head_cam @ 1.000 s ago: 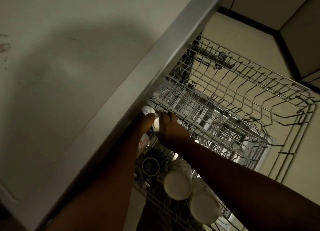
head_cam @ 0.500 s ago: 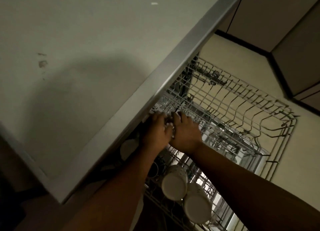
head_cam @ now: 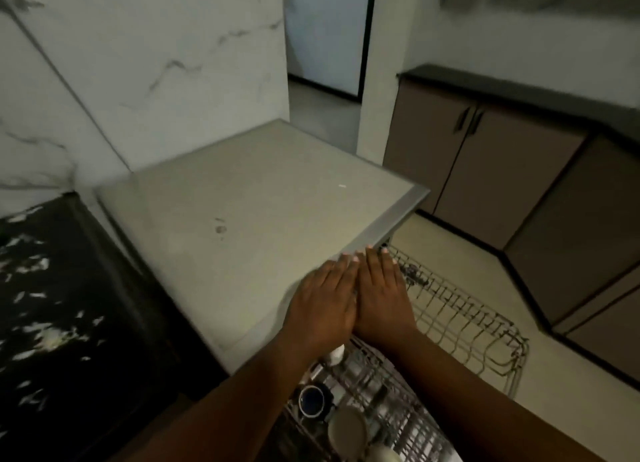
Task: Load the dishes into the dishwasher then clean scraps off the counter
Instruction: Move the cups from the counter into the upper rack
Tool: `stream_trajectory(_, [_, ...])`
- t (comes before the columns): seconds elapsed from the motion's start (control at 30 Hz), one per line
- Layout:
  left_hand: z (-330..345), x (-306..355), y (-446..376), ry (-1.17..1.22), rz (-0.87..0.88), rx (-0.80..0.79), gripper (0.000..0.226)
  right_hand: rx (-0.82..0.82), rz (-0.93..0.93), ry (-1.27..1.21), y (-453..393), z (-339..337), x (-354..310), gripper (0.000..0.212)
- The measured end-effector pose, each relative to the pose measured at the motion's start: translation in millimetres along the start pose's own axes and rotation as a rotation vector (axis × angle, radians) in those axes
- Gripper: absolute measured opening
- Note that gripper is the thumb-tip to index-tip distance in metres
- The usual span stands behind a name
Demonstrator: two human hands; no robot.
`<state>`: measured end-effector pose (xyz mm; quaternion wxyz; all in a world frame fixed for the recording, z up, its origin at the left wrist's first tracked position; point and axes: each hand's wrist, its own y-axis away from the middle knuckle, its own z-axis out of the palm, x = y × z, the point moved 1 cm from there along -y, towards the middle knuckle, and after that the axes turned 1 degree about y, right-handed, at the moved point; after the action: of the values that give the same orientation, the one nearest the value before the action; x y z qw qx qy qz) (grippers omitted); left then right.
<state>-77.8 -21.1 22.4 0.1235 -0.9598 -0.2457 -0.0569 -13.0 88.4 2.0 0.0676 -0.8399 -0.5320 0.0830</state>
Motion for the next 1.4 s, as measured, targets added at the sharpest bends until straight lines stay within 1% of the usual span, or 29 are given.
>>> stream_trajectory(0.1, [-34,-30,23,-0.11,-0.069,0.023,0.068,0.038,-0.055,0.024,2,-26,-33,0.081])
stream_trajectory(0.23, [-83,-81,87,-0.201,-0.191,0.048,0.077,0.058,-0.164,0.057,6,-46,-113,0.091])
stream_trajectory(0.33, [-117,-123,154,-0.243,-0.297,0.124,0.078,0.066,-0.295,0.015,17,-54,-196,0.086])
stream_trajectory(0.53, [-178,-202,282,-0.247,-0.476,0.173,0.075,0.158,-0.584,-0.133,48,-72,-369,0.075])
stream_trajectory(0.6, [-191,-225,319,-0.246,-0.572,0.22,0.076,0.177,-0.66,-0.156,56,-74,-413,0.075])
stream_trajectory(0.7, [-198,-256,372,-0.185,-0.755,0.345,0.081,0.129,-0.701,-0.155,61,-71,-463,0.078])
stream_trajectory(0.77, [-197,-274,400,-0.065,-0.879,0.441,0.077,0.072,-0.688,-0.173,58,-67,-485,0.086])
stream_trajectory(0.83, [-196,-286,416,0.018,-0.969,0.528,0.07,-0.044,-0.683,-0.211,49,-60,-499,0.097])
stream_trajectory(0.87, [-194,-291,419,0.083,-1.022,0.554,0.068,-0.097,-0.666,-0.242,41,-51,-504,0.097])
stream_trajectory(0.93, [-188,-298,415,0.28,-1.147,0.615,0.065,-0.166,-0.622,-0.396,26,-43,-509,0.086])
stream_trajectory(0.97, [-183,-301,412,0.376,-1.204,0.657,0.063,-0.21,-0.583,-0.515,18,-41,-510,0.076])
stream_trajectory(1.0, [-177,-304,407,0.467,-1.24,0.676,0.061,-0.253,-0.53,-0.658,12,-39,-510,0.06])
stream_trajectory(1.03, [-172,-308,401,0.51,-1.24,0.694,0.058,-0.28,-0.485,-0.807,5,-39,-511,0.044])
stream_trajectory(1.07, [-164,-315,395,0.538,-1.248,0.697,0.057,-0.325,-0.458,-0.923,-3,-35,-513,0.04])
stream_trajectory(1.1, [-158,-320,389,0.554,-1.258,0.707,0.06,-0.397,-0.431,-1.021,-11,-30,-516,0.045])
stream_trajectory(1.17, [-149,-331,378,0.571,-1.302,0.752,0.069,-0.526,-0.426,-1.09,-27,-20,-521,0.062])
stream_trajectory(1.2, [-148,-334,371,0.549,-1.331,0.777,0.073,-0.552,-0.446,-1.099,-36,-12,-525,0.07])
stream_trajectory(1.23, [-148,-335,365,0.501,-1.363,0.806,0.078,-0.583,-0.466,-1.105,-44,-7,-528,0.073])
stream_trajectory(1.3, [-144,-339,356,0.408,-1.422,0.866,0.084,-0.618,-0.499,-1.077,-57,1,-534,0.071])
stream_trajectory(1.4, [-132,-349,351,0.454,-1.402,0.929,0.087,-0.607,-0.543,-1.045,-67,6,-545,0.064])
